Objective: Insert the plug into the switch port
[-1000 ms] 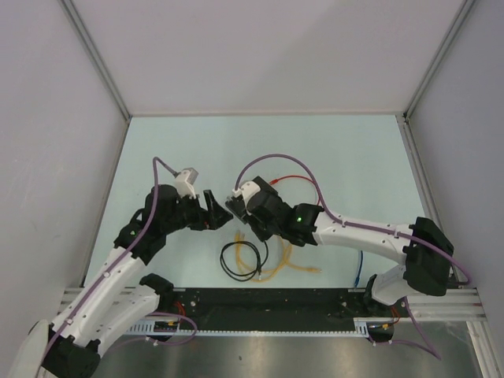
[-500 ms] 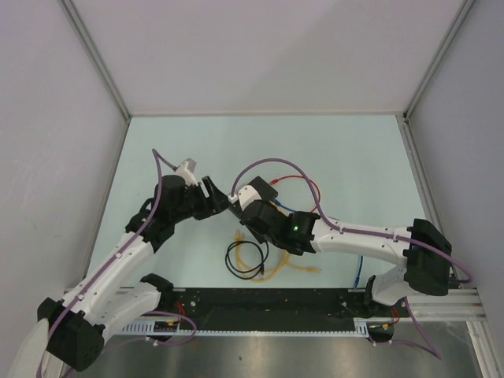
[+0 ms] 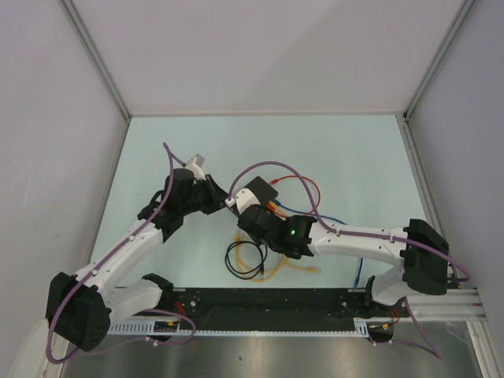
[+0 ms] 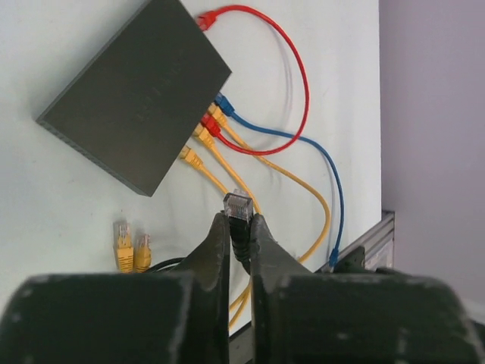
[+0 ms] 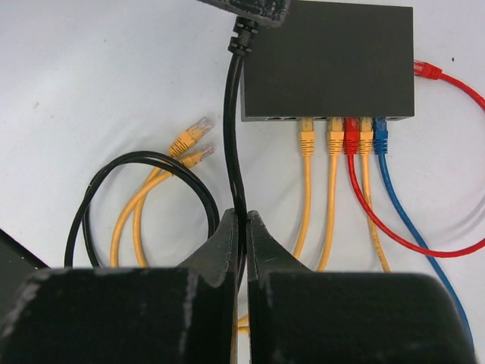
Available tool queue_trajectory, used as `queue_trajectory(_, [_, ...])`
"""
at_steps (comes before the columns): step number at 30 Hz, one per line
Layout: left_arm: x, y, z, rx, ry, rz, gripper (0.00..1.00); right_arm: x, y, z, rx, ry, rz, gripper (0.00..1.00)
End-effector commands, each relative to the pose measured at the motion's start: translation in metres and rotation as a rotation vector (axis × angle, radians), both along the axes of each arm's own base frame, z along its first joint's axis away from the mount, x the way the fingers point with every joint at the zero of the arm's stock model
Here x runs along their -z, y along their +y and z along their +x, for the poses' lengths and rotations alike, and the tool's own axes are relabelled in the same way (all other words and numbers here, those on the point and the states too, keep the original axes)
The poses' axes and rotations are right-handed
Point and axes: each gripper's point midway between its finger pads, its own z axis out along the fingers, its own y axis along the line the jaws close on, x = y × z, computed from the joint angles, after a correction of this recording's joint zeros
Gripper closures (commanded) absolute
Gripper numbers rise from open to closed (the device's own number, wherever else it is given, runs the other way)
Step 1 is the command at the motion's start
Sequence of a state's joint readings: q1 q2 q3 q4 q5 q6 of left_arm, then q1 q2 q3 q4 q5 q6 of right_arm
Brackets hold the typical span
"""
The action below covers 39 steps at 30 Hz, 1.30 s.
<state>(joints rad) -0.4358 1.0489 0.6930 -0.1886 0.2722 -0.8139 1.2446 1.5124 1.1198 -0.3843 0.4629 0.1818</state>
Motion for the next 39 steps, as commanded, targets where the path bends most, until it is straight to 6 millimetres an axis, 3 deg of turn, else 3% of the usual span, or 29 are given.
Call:
queue_trajectory(1, [-0.034, -0.015, 0.006, 0.063, -0.097, -0.090, 0.99, -0.011, 0.009, 0.004, 0.003, -0.009, 0.078, 1.00])
queue_trajectory(5, [-0.033, -0.015, -0.001, 0.088, -0.124, -0.109, 1.00, -0.018, 0.014, 0.002, -0.032, 0.068, 0.177, 0.98])
queue_trajectory(6, [-0.032, -0.016, -0.002, 0.092, -0.129, -0.113, 1.00, -0.019, 0.014, 0.001, -0.036, 0.095, 0.213, 0.85])
queue_trajectory(7, [-0.036, -0.017, -0.003, 0.099, -0.148, -0.127, 1.00, -0.021, 0.011, 0.009, -0.021, 0.116, 0.252, 0.78])
queue_trajectory(8, [-0.031, -0.016, -0.007, 0.104, -0.139, -0.130, 1.00, -0.034, 0.013, 0.004, -0.061, 0.153, 0.326, 0.69])
queue_trajectory(14, [-0.049, -0.025, -0.014, 0.148, -0.212, -0.245, 1.00, -0.058, 0.006, 0.018, -0.096, 0.278, 0.635, 0.51])
queue_trajectory(20, [-0.059, -0.032, -0.021, 0.183, -0.230, -0.325, 1.00, -0.087, 0.008, 0.020, -0.198, 0.332, 0.854, 0.43])
queue_trajectory(32, [-0.074, -0.035, -0.029, 0.212, -0.263, -0.391, 1.00, -0.091, 0.011, 0.028, -0.255, 0.380, 0.968, 0.48])
queue_trajectory(39, [-0.080, -0.038, -0.034, 0.241, -0.286, -0.411, 1.00, -0.092, 0.015, 0.027, -0.273, 0.398, 0.991, 0.59])
